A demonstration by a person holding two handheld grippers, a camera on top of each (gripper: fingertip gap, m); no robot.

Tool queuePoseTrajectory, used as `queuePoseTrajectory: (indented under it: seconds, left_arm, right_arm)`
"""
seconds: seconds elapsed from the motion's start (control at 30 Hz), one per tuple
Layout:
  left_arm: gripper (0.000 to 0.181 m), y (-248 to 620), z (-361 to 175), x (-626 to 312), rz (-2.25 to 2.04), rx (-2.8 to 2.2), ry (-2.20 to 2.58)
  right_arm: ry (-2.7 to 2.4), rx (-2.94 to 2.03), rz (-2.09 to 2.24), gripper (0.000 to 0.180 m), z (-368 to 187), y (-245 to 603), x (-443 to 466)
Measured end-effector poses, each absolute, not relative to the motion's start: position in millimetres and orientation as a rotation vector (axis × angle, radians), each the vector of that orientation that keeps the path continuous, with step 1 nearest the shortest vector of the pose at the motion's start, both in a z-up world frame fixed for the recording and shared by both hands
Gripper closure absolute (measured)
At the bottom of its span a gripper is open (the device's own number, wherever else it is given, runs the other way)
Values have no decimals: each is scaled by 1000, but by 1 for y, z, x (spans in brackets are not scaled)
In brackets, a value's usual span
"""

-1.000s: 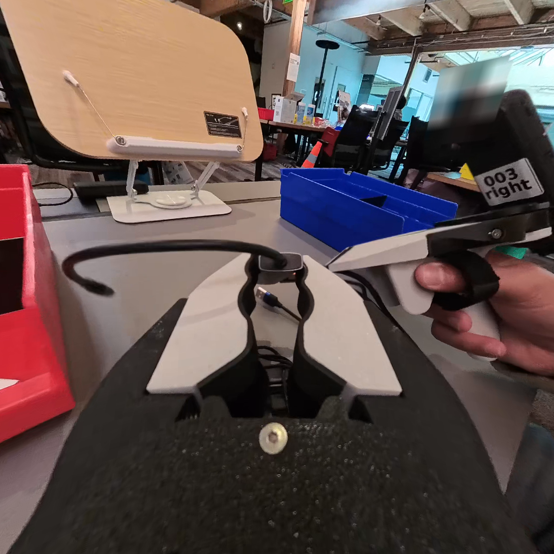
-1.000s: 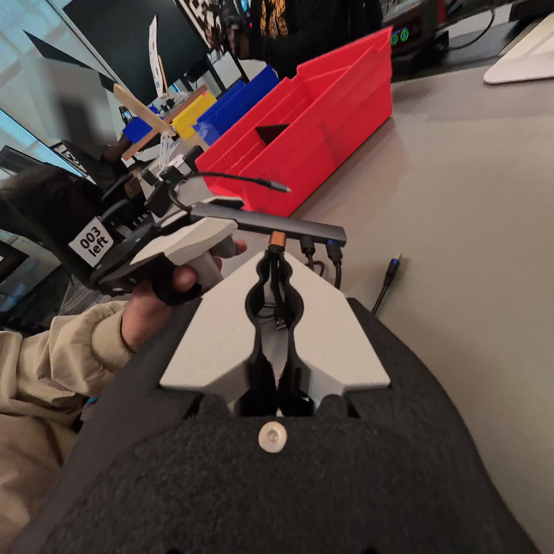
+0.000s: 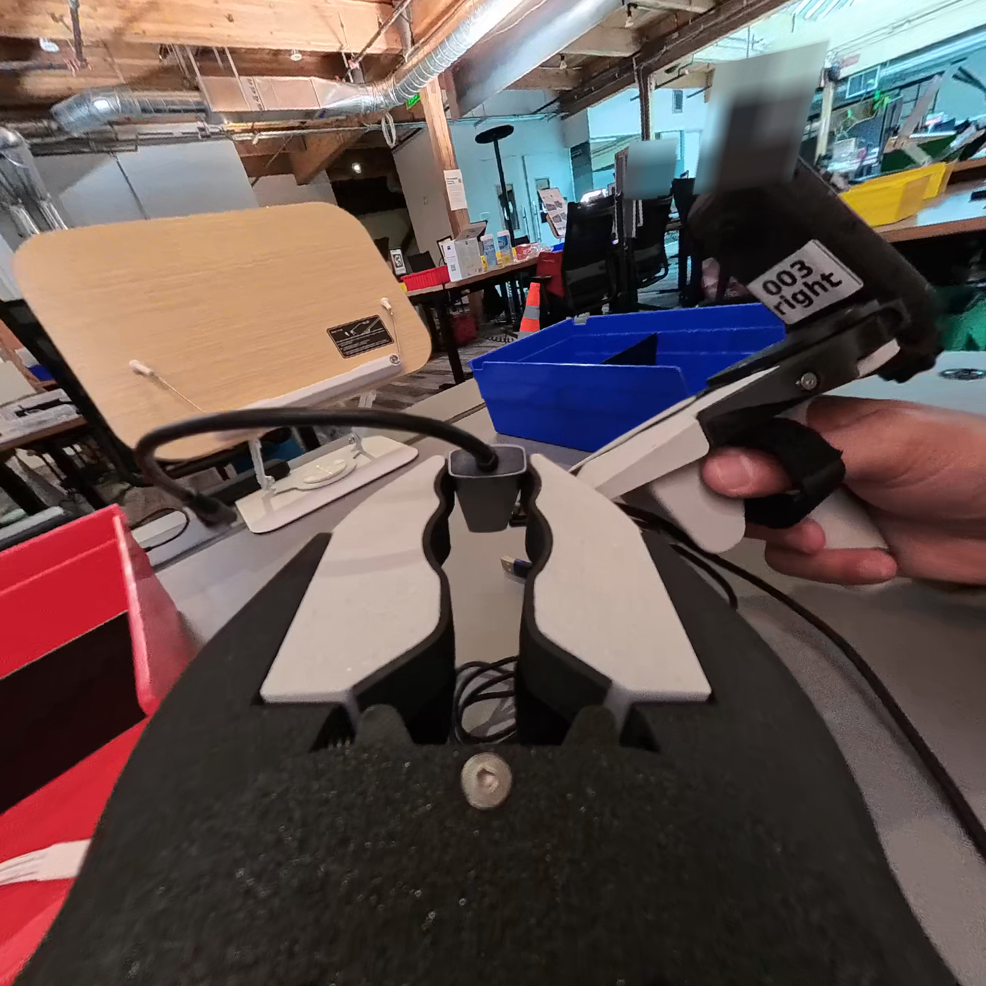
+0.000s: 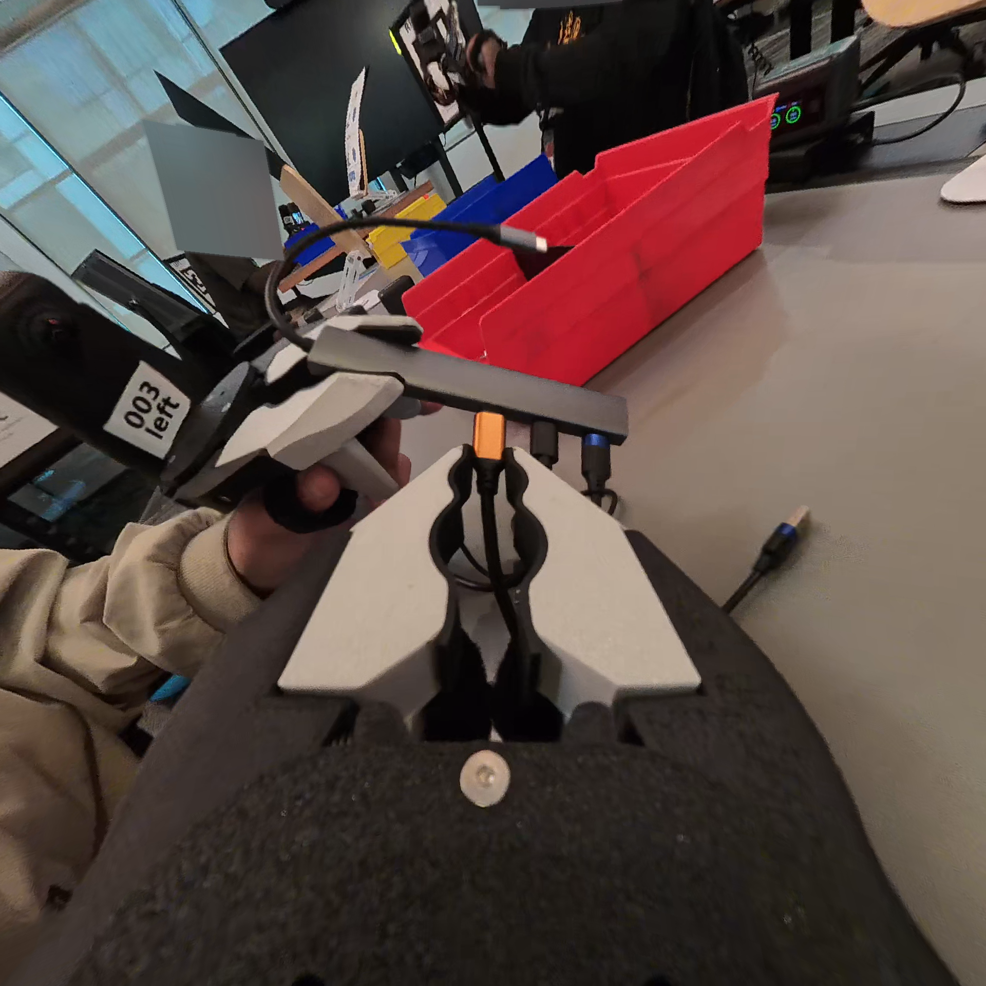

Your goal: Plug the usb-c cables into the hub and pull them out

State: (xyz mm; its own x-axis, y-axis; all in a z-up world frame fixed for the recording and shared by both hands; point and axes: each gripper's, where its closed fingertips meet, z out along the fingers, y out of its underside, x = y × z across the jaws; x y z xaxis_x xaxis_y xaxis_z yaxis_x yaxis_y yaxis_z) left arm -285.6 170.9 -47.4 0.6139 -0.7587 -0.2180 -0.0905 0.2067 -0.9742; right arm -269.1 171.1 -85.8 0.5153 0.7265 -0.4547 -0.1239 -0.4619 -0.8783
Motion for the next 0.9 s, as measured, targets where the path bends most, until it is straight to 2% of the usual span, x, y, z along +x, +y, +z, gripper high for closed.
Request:
queuePoseTrajectory:
  seconds: [0.27, 0.53, 0.9]
  left_arm:
    - [157, 176, -62, -281, -494, -1338, 855]
    - [157, 178, -62, -282, -660, -1413, 771]
    - [157, 176, -56, -279, -577, -1352, 809]
  right_arm:
    - [-574, -1766, 1072, 168, -83, 164, -274]
    - [-540, -1756, 1058, 168, -79, 165, -275]
    - [-448, -1715, 1066, 168, -74, 166, -275]
